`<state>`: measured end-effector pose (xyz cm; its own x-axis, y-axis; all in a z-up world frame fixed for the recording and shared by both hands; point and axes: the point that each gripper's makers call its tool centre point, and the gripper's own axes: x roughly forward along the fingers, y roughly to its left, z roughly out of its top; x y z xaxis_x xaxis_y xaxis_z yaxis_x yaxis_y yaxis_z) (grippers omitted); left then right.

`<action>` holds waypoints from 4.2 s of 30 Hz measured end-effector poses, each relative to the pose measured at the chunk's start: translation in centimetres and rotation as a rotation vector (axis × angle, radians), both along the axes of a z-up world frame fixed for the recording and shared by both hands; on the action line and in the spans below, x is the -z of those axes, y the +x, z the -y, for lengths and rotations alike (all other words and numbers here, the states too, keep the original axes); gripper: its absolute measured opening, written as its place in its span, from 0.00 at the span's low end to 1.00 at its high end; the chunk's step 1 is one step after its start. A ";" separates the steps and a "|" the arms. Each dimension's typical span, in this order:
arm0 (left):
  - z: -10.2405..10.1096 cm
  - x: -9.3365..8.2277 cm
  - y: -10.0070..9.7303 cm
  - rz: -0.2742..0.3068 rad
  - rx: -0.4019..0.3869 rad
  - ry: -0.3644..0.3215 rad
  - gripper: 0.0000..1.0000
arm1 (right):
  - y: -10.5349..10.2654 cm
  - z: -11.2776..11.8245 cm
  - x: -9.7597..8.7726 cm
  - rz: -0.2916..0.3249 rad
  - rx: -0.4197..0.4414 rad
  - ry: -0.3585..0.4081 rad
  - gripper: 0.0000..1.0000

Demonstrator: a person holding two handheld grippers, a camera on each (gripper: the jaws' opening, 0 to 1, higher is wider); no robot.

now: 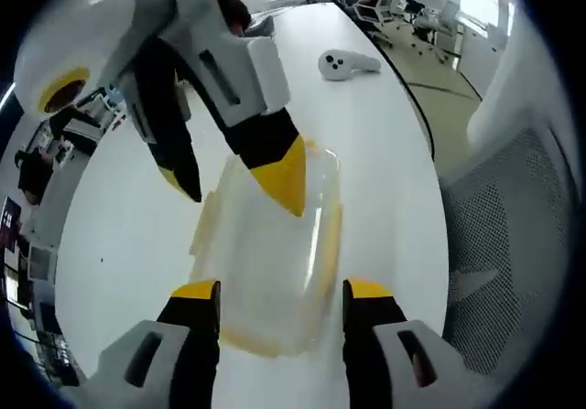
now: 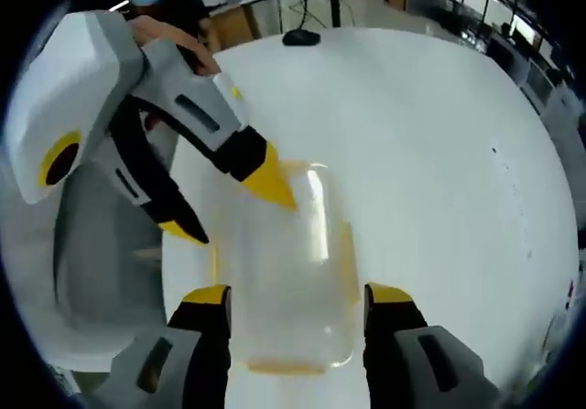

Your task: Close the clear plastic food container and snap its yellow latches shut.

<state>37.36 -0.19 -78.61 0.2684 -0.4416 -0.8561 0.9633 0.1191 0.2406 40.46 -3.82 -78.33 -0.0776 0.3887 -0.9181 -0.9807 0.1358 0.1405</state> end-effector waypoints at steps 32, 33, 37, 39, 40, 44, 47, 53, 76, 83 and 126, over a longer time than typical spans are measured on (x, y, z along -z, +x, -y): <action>-0.9 1.9 1.6 -0.056 0.107 0.123 0.77 | -1.5 3.4 1.7 0.132 -0.034 -0.078 0.82; -0.9 1.9 1.7 -0.053 0.112 0.124 0.78 | -1.4 3.4 1.8 0.134 -0.031 -0.079 0.83; -0.7 2.2 2.2 -0.051 0.108 0.124 0.79 | -1.5 3.7 2.4 0.148 -0.038 -0.095 0.83; -0.7 2.5 2.2 -0.048 0.115 0.134 0.79 | -1.3 3.7 2.5 0.159 -0.036 -0.099 0.83; -0.7 2.6 2.3 -0.042 0.120 0.140 0.79 | -1.3 3.7 2.6 0.160 -0.035 -0.099 0.83; -0.7 3.0 2.4 -0.046 0.125 0.149 0.80 | -1.0 3.4 2.5 0.182 -0.029 -0.089 0.83; -0.6 3.2 2.4 -0.048 0.135 0.157 0.81 | -0.9 3.4 2.7 0.185 -0.033 -0.089 0.83; -0.5 3.5 2.5 -0.057 0.135 0.159 0.83 | -1.0 3.4 3.3 0.174 -0.023 -0.089 0.83; -0.7 3.4 2.1 -0.059 0.112 0.140 0.82 | -1.8 3.0 3.7 0.156 -0.020 -0.115 0.79; -1.3 3.4 1.8 -0.061 0.107 0.129 0.82 | -2.1 2.5 3.7 0.162 -0.022 -0.124 0.80; -9.3 3.5 -1.2 -0.062 0.083 0.117 0.82 | -4.9 -5.6 4.1 0.169 -0.045 -0.183 0.81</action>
